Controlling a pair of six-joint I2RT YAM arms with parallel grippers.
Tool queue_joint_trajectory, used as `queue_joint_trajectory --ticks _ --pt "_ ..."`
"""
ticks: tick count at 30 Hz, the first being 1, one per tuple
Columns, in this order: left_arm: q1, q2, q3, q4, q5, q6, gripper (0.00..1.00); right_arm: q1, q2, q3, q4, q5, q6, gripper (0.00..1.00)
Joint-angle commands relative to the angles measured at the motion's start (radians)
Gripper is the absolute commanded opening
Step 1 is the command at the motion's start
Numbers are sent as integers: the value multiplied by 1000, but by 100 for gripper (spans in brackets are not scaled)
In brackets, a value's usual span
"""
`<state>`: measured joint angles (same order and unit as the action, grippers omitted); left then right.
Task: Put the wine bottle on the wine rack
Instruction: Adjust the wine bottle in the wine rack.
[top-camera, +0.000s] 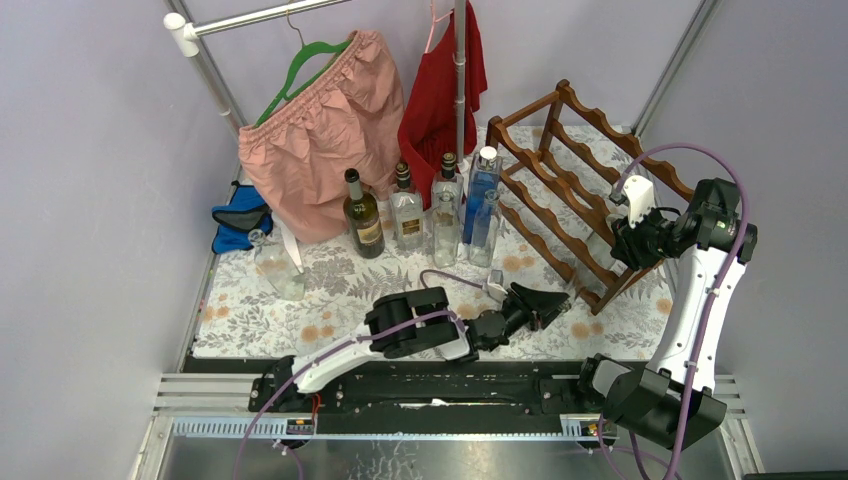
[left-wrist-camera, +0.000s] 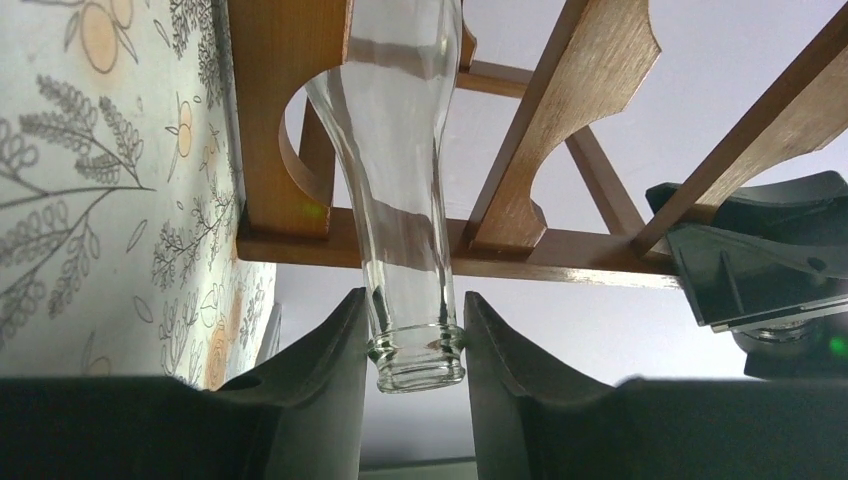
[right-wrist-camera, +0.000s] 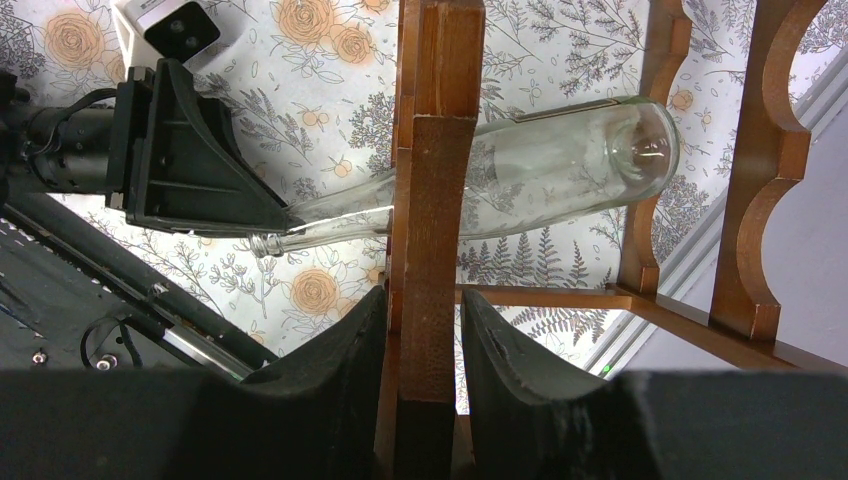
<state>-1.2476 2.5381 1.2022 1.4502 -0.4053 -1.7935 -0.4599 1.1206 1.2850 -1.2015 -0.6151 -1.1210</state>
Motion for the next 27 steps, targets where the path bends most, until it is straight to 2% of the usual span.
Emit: queue_joint_trajectory --ticks 1,7,12,27 --pt "57 80 -47 -40 144 -11 0 6 -6 -18 -76 6 -20 0" --pt "80 31 -140 -17 182 76 0 6 -9 -24 -73 3 -20 0" --pt "84 25 -159 34 190 158 0 6 -11 -29 -75 -2 -22 0" --pt "83 93 -27 134 164 167 0 7 -26 -36 -78 10 -27 0"
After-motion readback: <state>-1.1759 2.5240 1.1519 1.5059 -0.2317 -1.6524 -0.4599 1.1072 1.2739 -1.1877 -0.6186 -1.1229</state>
